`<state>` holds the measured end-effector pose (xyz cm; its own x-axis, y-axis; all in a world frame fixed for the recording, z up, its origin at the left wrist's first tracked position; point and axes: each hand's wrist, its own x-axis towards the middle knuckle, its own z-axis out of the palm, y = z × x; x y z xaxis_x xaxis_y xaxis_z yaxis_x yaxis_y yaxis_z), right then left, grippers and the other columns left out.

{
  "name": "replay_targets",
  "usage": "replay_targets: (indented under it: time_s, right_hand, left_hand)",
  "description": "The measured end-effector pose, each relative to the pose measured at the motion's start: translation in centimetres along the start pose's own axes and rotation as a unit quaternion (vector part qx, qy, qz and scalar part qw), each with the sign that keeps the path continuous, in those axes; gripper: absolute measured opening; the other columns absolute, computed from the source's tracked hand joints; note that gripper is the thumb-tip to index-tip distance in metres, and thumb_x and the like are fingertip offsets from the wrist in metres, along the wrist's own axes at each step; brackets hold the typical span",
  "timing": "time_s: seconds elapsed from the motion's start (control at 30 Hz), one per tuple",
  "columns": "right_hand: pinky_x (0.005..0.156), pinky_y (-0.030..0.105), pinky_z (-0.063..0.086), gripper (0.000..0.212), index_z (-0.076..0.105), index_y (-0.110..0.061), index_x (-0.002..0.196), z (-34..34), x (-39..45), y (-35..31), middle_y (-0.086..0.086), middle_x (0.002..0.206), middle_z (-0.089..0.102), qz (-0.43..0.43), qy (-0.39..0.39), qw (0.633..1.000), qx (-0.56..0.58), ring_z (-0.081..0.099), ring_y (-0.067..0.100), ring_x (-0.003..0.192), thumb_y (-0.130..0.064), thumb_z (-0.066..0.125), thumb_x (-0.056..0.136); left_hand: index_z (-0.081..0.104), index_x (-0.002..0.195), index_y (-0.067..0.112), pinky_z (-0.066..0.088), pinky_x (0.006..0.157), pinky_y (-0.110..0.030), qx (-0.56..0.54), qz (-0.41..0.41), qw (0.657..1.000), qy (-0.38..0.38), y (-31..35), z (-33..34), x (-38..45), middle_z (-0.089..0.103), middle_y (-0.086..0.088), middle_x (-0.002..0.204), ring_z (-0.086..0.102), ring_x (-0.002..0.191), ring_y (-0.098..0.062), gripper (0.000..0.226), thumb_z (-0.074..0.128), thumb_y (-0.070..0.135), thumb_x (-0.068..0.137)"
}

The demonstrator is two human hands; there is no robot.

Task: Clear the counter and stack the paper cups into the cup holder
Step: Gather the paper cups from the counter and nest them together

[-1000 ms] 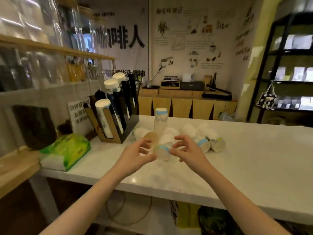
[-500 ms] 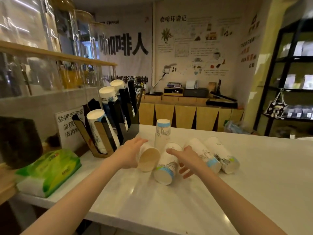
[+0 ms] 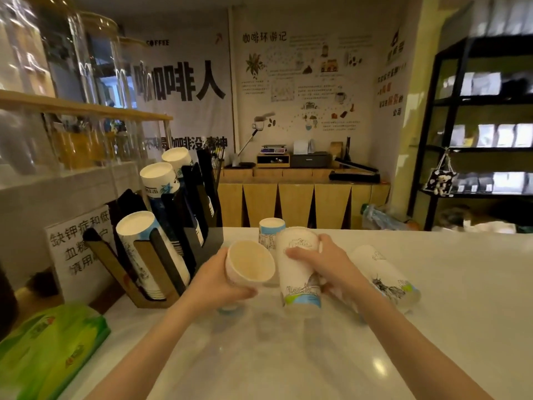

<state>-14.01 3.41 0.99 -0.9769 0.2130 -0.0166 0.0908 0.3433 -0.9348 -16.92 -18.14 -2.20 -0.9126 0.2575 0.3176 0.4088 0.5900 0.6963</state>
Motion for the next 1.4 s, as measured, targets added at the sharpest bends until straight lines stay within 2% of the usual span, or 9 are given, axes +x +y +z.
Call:
replay_targets:
  time_s: [0.13,0.43,0.57,0.77,0.93,1.03,1.17,1.27,1.4]
  right_hand:
    - [0.05,0.027,0.047,0.07,0.032,-0.027,0.13,-3.1,-0.3,-3.4,-0.002,0.104,0.053,-0.106,0.041,0.993,0.028,0.058,0.014,0.08,-0.042,0.069,0.074]
    - [0.074,0.025,0.057,0.08,0.023,-0.025,0.139,-4.2,0.0,-4.7,-0.015,0.106,0.057,-0.314,0.152,0.92,0.179,0.061,0.003,0.096,-0.03,0.07,0.075]
    - [0.075,0.019,0.056,0.082,0.018,-0.038,0.135,-1.4,0.4,-2.9,-0.013,0.119,0.052,-0.349,0.129,0.904,0.208,0.058,0.003,0.105,-0.021,0.071,0.075]
    - [0.083,0.005,0.046,0.085,0.016,-0.054,0.122,2.2,0.7,0.2,-0.032,0.121,0.039,-0.36,0.045,0.927,0.091,0.048,-0.006,0.112,-0.024,0.076,0.071]
    - [0.086,0.008,0.04,0.069,0.025,-0.04,0.136,2.9,1.1,2.2,-0.019,0.132,0.044,-0.319,-0.033,0.947,0.002,0.044,0.003,0.122,-0.041,0.064,0.079]
    - [0.095,0.006,0.026,0.063,0.025,-0.042,0.135,2.9,1.2,3.4,-0.024,0.136,0.034,-0.325,-0.03,0.943,-0.064,0.027,-0.017,0.123,-0.051,0.054,0.08]
    - [0.107,0.018,0.018,0.064,0.018,-0.043,0.136,2.4,1.5,4.7,-0.025,0.139,0.023,-0.32,-0.026,0.939,-0.122,0.015,-0.014,0.126,-0.055,0.046,0.08]
    - [0.116,0.035,0.019,0.07,0.021,-0.037,0.142,1.8,1.5,5.7,-0.014,0.152,0.02,-0.297,-0.051,0.938,-0.172,0.012,0.002,0.138,-0.06,0.043,0.081]
    - [0.108,0.025,0.025,0.069,0.016,-0.042,0.14,0.5,0.5,6.5,-0.018,0.146,0.028,-0.302,-0.062,0.941,-0.143,0.024,-0.001,0.132,-0.056,0.051,0.082]
  left_hand:
    - [0.04,0.12,0.029,0.046,0.091,-0.035,-0.247,-0.061,0.965,0.054,0.7,2.4,0.6,0.053,0.005,0.112,0.052,0.11,-0.017,0.071,0.079,0.018,0.062]
    - [0.045,0.101,0.034,0.049,0.07,-0.025,-0.251,-0.057,0.961,0.096,1.1,7.4,1.7,0.058,0.016,0.094,0.059,0.091,-0.016,0.057,0.082,0.024,0.059]
    - [0.046,0.095,0.04,0.05,0.073,-0.028,-0.276,-0.054,0.953,0.116,1.0,7.7,1.1,0.06,0.017,0.097,0.06,0.091,-0.011,0.054,0.081,0.019,0.06]
    - [0.041,0.102,0.043,0.046,0.074,-0.022,-0.275,-0.057,0.951,0.132,1.1,7.8,0.6,0.054,0.023,0.098,0.055,0.092,-0.004,0.061,0.08,0.019,0.061]
    - [0.036,0.108,0.039,0.044,0.075,-0.019,-0.258,-0.064,0.954,0.139,1.4,7.9,0.3,0.049,0.024,0.096,0.048,0.096,-0.007,0.063,0.078,0.021,0.064]
    - [0.035,0.111,0.038,0.046,0.087,-0.031,-0.257,-0.076,0.954,0.135,1.3,8.1,0.2,0.051,0.013,0.108,0.048,0.105,-0.01,0.064,0.077,0.022,0.065]
    - [0.034,0.112,0.04,0.045,0.085,-0.029,-0.261,-0.072,0.954,0.133,1.5,8.4,-0.1,0.05,0.012,0.109,0.049,0.105,-0.01,0.062,0.075,0.028,0.068]
    - [0.034,0.117,0.037,0.046,0.09,-0.031,-0.253,-0.064,0.955,0.14,1.3,8.6,-0.3,0.05,0.009,0.114,0.05,0.111,-0.014,0.063,0.073,0.026,0.069]
    - [0.029,0.134,0.029,0.045,0.101,-0.043,-0.227,-0.055,0.963,0.133,0.9,8.8,-0.7,0.049,0.001,0.133,0.047,0.124,-0.021,0.084,0.077,0.026,0.065]
